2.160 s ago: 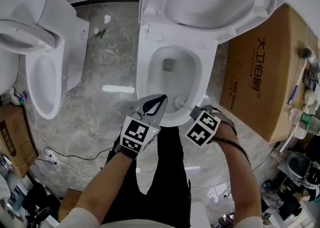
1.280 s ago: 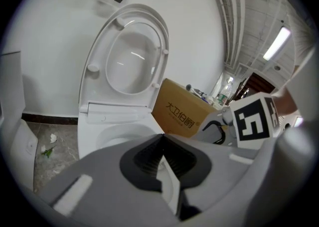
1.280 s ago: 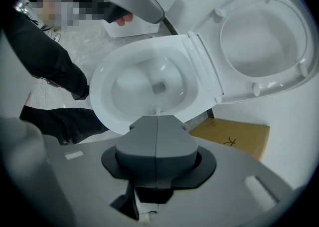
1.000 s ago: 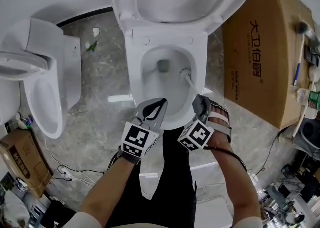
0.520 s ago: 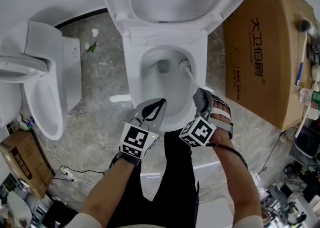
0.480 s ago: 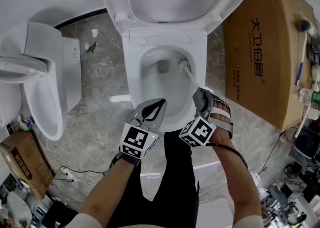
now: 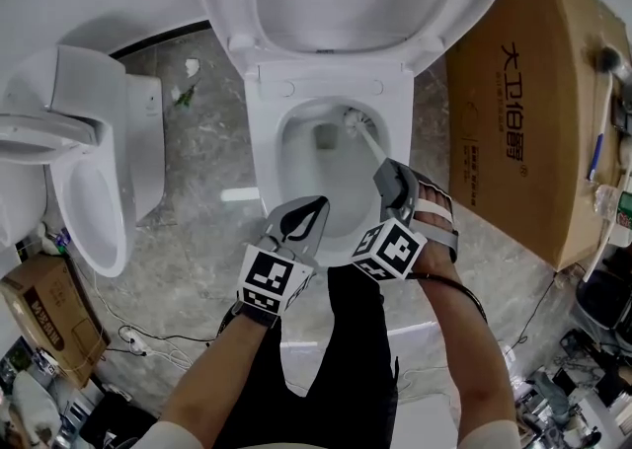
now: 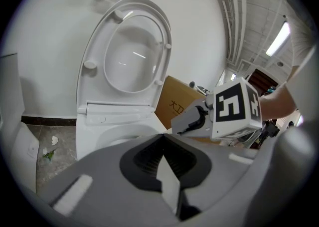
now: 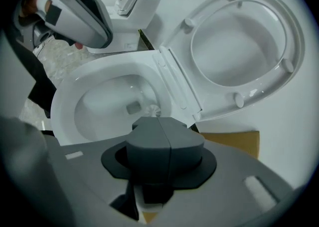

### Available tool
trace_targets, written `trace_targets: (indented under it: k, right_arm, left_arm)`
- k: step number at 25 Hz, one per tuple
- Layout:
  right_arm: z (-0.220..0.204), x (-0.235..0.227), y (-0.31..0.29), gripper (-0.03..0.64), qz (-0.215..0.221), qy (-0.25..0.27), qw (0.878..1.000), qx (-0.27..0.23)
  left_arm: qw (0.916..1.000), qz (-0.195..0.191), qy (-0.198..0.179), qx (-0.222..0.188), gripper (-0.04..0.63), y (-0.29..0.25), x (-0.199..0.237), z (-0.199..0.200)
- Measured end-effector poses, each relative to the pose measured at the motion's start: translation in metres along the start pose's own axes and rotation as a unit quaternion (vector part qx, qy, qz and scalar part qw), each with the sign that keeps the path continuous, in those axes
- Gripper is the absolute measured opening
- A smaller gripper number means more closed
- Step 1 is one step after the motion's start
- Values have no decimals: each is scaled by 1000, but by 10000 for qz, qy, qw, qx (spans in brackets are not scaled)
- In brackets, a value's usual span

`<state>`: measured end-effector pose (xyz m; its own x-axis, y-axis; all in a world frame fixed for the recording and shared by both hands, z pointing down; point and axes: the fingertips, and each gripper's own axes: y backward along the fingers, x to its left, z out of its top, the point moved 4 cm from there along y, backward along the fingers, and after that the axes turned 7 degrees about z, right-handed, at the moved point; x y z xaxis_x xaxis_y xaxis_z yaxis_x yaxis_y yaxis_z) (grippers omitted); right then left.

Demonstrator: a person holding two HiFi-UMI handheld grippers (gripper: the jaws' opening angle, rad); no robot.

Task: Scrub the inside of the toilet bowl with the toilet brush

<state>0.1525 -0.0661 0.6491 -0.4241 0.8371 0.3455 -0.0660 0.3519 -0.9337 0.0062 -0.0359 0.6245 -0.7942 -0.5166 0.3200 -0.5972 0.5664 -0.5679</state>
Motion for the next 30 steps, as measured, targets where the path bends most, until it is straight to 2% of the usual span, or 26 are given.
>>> trace_targets:
  k: [4,7,12,17,21,25,30]
  right_arm:
    - [14,-5,-4,167,151,-187,9994,-248]
    - [22,-7,-9,167,398,-633,9958,-534]
    - [40,-4,-14,166,664,-1223,9833,-1169]
    - [57,-4,-15,166,1005,-1858,9641,-1606]
    - [61,1,-15,166,1255,-2198,9505,-1804]
    - [64,10,-19,166,1462,-2304,9425,-1930]
    - [38,34,-12,166,1612,-2420,9425,-1651]
  left_arm:
    - [9999,103,39,7,6,1,7,3]
    - [9998,155,79,42,6,2,10,3]
    - [9997,239,96,18,6,5,16,6]
    - [9994,329,96,14,6,7,23,3]
    - [9994,344,88,-2,6,9,23,3]
    - [9994,342,83,0,6,10,21,2]
    - [9994,320,85,-27,6,14,17,3]
